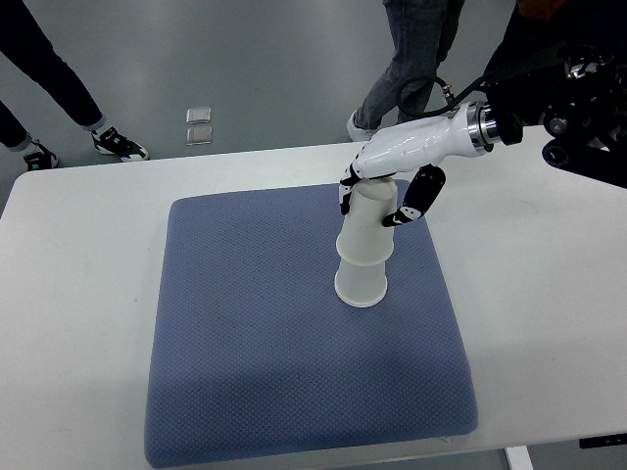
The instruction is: Stack paper cups
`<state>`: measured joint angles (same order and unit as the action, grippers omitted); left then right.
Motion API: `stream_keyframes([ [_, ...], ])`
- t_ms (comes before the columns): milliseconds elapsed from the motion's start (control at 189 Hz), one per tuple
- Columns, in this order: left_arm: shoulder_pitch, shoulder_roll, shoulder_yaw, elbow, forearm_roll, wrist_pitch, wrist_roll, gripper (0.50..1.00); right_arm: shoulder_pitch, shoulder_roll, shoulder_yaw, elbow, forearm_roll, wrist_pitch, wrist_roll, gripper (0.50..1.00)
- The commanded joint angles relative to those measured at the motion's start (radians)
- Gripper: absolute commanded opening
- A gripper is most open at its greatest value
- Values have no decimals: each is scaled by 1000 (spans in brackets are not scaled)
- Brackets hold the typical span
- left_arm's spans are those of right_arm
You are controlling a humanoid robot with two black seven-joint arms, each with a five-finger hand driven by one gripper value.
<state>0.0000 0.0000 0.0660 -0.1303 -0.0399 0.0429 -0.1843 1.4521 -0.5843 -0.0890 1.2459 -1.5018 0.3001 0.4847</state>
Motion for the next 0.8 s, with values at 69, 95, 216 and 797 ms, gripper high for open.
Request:
stream_keyframes([
  [69,0,0,0,1,0,0,0,1000,-12,3,2,-8,2,-22,0,735],
  [95,0,0,0,0,0,0,0,1000,-12,3,2,-8,2,-21,0,738],
  [216,0,0,0,1,0,0,0,1000,-12,3,2,-8,5,-22,0,746],
  [797,0,0,0,1,0,0,0,1000,-9,-6,2,0,12,-12,0,780],
])
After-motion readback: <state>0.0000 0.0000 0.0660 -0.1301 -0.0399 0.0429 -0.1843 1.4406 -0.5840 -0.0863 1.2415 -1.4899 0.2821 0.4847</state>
